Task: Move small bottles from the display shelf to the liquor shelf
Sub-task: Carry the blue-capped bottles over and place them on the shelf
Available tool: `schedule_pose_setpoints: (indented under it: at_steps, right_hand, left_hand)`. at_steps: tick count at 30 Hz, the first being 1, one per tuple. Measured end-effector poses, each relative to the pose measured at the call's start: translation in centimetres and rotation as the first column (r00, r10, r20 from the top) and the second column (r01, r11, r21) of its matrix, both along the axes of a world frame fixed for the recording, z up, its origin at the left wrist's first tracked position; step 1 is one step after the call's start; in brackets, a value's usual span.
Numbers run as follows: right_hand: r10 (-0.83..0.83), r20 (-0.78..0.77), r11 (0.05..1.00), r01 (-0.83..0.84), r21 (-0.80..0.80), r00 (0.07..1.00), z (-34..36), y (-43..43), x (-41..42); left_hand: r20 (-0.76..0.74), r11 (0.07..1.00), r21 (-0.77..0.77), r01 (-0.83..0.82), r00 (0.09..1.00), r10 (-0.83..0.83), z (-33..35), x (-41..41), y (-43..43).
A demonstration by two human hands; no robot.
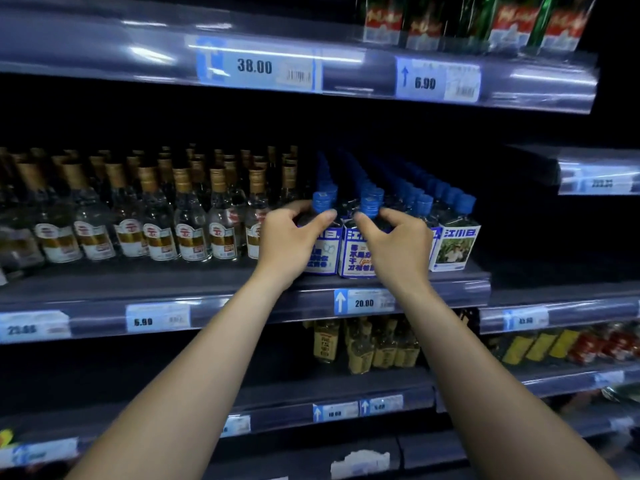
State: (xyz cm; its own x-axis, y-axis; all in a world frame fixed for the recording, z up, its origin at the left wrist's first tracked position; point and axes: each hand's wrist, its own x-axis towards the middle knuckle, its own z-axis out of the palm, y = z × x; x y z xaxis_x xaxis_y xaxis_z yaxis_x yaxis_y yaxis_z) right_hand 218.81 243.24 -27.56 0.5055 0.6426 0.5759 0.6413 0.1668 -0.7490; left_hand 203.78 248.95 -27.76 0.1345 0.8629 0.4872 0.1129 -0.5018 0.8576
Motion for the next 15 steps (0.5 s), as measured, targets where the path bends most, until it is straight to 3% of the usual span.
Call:
schedule_pose_setpoints:
  at_steps: [5,9,15]
  right_hand:
    - [-0.02,0.112,1.0,0.022,-0.014,0.993,0.2,-0.4,0.0]
    - [-0.121,0.324,0.988,0.147,-0.056,0.938,-0.1,0.0,0.3]
    - [-0.251,0.474,0.966,0.185,0.182,0.844,-1.9,-0.8,0.4]
  left_hand:
    - [0.009,1.0,-0.021,-0.023,1.0,0.023,-0.6,0.5,0.0]
    - [-0.115,0.995,0.042,-0.092,0.989,0.096,-1.1,0.3,0.2]
    - [-0.414,0.964,0.057,-0.259,0.873,0.259,-2.4,-1.1,-0.8]
